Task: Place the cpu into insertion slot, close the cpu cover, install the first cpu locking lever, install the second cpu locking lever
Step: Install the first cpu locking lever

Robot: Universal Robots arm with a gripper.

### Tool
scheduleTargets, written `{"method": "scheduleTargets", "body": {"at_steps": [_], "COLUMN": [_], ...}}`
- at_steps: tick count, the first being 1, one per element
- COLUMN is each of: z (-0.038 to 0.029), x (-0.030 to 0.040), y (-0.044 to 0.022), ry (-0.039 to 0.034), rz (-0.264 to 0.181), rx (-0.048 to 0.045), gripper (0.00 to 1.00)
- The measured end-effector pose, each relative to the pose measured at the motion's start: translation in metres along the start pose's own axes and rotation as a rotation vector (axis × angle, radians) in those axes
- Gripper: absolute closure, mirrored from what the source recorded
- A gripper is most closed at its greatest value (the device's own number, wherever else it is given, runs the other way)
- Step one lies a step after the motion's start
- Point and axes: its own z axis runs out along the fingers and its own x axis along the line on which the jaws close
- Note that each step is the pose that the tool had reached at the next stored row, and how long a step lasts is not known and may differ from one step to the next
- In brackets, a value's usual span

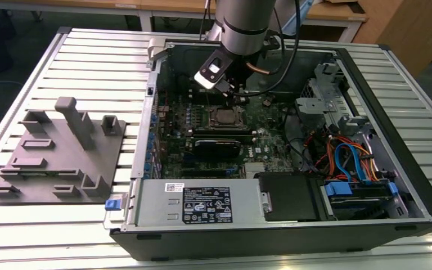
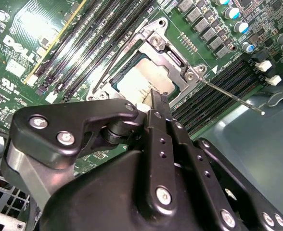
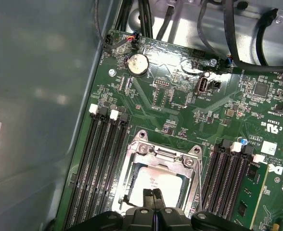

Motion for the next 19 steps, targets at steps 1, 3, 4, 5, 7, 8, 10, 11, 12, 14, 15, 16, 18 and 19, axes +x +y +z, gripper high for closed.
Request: {"method": "scheduleTargets", "body": {"at_steps": [1,3,4,5,7,8,10,11,12,14,15,16,18,19], "z": [0.0000,0.0001,0.0001,0.0001,0.0000,0.0000,0.0000,0.0000,0.0000,0.0000,0.0000,0.0000,0.0000,0.0000], "x": [0.0000,0.0000,0.0001,0.0001,0.0001,0.0002,0.0002,0.0002,0.0002,0.0002,0.0002,0.0002,0.0002,0.0002], "y": [0.0000,0.0000,0.0000,0.0000,0.0000,0.0000,0.0000,0.0000,0.0000,0.0000,0.0000,0.0000,0.0000,0.0000], "ry": [0.0000,0.0001,0.0001,0.0001,-0.0001,0.0000,-0.0002,-0.0002,-0.0003,-0.0003,-0.0003,-0.0004,-0.0004,-0.0004], "rz": [0.000,0.000,-0.001,-0.002,-0.009,-0.015,-0.034,-0.045,-0.055,-0.065,-0.070,-0.075,-0.087,-0.095], "rx": [0.0000,-0.0001,-0.0001,0.0000,0.0006,0.0010,0.0024,0.0032,0.0039,0.0046,0.0049,0.0054,0.0061,0.0067], "gripper": [0.89,0.89,0.89,0.89,0.89,0.89,0.89,0.89,0.89,0.89,0.89,0.89,0.89,0.89]}}
